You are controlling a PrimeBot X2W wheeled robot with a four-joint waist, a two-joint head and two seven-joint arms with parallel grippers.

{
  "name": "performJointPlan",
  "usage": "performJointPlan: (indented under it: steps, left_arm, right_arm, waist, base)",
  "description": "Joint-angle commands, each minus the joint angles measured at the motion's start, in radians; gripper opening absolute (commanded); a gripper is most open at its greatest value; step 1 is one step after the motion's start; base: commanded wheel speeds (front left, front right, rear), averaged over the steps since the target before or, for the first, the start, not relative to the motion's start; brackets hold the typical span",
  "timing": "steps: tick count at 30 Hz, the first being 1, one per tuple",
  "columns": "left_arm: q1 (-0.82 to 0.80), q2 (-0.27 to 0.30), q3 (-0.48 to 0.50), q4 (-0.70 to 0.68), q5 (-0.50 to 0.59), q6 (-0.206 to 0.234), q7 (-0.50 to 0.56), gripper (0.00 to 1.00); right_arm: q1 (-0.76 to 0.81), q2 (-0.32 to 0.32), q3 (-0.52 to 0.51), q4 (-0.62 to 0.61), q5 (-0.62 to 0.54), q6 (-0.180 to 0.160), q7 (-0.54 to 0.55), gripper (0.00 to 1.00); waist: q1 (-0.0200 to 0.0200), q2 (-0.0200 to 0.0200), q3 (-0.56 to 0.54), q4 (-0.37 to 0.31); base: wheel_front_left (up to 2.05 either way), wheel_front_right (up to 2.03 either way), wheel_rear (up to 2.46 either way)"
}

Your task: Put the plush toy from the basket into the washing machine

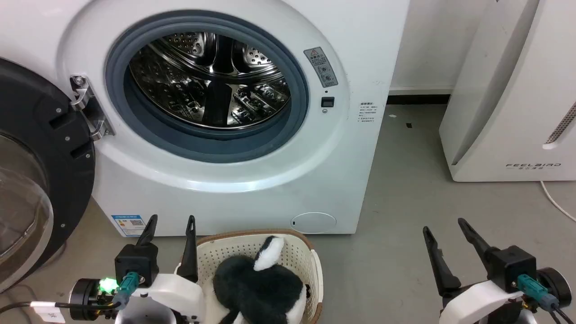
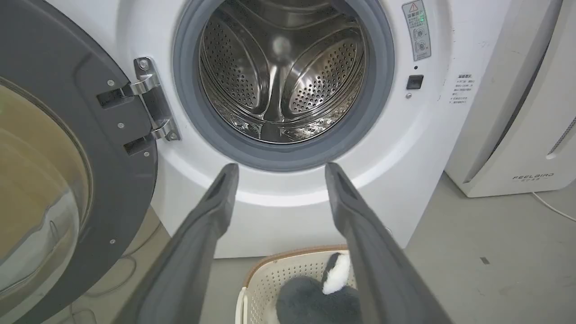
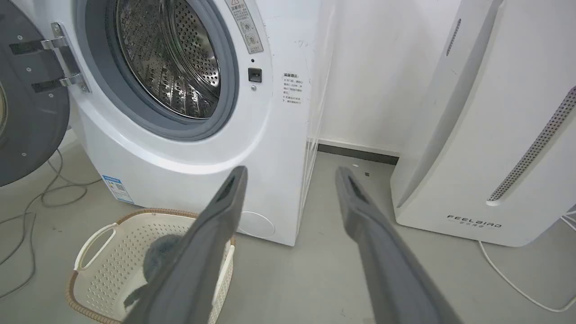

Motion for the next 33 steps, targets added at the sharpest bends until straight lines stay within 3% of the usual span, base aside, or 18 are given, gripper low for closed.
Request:
performJointPlan:
  steps: [1,33]
  left_arm:
    - [0.0,0.0,-0.001,0.001,-0.002,0.0,-0.003,1.0]
    - [-0.028,0.0,-0.045,0.1,-0.047,-0.001,-0.07,1.0]
  right_arm:
    - [0.0,0.0,-0.001,0.001,0.003,0.0,-0.003,1.0]
    - [-0.013,0.0,-0.019,0.004,0.04,0.0,-0.07,1.0]
  waist:
    - [0.0,0.0,0.0,0.0]
    - [0.0,0.0,0.07,-0.019]
  base:
    - [0.0,0.0,0.0]
    - [0.0,0.0,0.0]
